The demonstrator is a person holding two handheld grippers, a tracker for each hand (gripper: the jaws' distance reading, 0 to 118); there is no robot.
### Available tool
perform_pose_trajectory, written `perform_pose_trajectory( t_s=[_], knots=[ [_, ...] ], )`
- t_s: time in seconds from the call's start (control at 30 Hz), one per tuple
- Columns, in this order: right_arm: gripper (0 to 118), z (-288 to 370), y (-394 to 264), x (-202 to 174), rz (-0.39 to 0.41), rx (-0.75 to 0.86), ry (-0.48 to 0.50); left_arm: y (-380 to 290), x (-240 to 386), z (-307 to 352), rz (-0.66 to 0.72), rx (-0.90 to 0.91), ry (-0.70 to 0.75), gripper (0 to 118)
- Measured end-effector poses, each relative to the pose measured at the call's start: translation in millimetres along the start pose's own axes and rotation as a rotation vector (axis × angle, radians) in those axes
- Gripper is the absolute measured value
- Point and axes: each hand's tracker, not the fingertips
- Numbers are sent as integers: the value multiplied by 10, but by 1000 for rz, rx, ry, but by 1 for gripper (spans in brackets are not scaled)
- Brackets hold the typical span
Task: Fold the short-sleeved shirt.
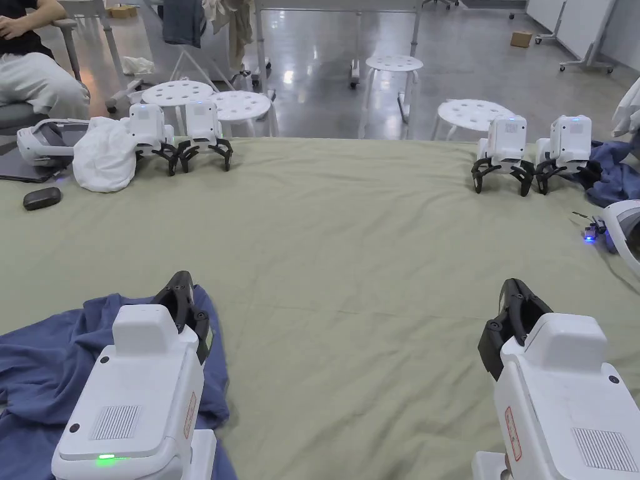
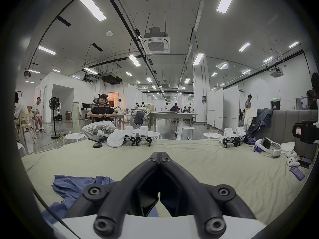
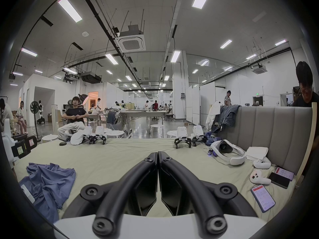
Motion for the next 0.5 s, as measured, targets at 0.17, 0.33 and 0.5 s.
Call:
perform_pose_trajectory(
  t_s=[0.17, 0.33, 0.5],
  knots=[
    [4, 4, -4, 0, 1, 1, 1, 1, 7, 3, -6, 1, -1, 0],
    [4, 4, -5, 0, -1, 0, 0, 3, 11, 4, -9, 5, -5, 0],
    [4, 8, -8, -2, 2, -2, 2, 8, 0, 3, 11, 5, -1, 0]
  ],
)
